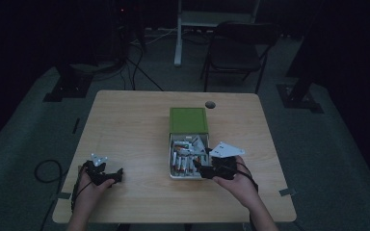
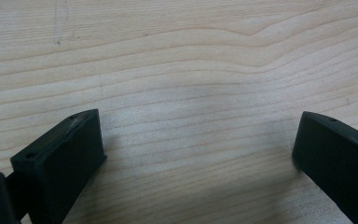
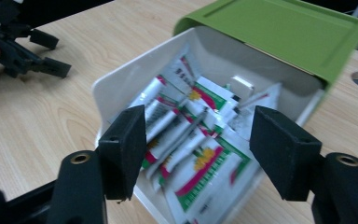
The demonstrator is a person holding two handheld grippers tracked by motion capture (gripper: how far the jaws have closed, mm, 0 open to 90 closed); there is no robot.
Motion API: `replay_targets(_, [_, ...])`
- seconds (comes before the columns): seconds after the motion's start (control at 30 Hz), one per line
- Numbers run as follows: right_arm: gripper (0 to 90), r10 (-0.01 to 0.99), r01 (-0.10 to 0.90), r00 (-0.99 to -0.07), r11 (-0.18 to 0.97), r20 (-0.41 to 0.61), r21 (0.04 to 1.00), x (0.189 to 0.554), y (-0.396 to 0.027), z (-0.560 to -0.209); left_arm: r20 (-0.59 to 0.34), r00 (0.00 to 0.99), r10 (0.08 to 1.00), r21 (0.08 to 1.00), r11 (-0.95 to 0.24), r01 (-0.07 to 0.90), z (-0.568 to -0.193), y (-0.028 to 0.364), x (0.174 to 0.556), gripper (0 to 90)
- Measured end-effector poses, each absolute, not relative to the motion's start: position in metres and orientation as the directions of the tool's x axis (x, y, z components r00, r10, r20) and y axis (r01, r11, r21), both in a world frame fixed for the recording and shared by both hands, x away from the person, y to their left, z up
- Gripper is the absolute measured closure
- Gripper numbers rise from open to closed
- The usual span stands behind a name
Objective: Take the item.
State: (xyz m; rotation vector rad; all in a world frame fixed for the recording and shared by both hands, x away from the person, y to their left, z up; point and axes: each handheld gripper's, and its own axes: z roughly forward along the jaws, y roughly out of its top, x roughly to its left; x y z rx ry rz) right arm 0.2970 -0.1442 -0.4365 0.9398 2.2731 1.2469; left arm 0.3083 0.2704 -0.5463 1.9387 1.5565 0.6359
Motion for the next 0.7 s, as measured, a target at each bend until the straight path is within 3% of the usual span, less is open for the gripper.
replay_targets(0.37, [43.3,0.677,0.349,-0.736,0.398,-0.015,0.849,0.296,-0.108,-0.447,0.014,0.211,0.977,0.688,-0.162,0.708,-0.546,0.270,0.308,2.3])
replay_targets(0.7, [52.0,0.692,0.395,-0.722,0.402,0.008,0.826,0.304,-0.089,-0.464,0.014,0.210,0.977,0.688,-0.162,0.708,-0.546,0.270,0.308,2.3])
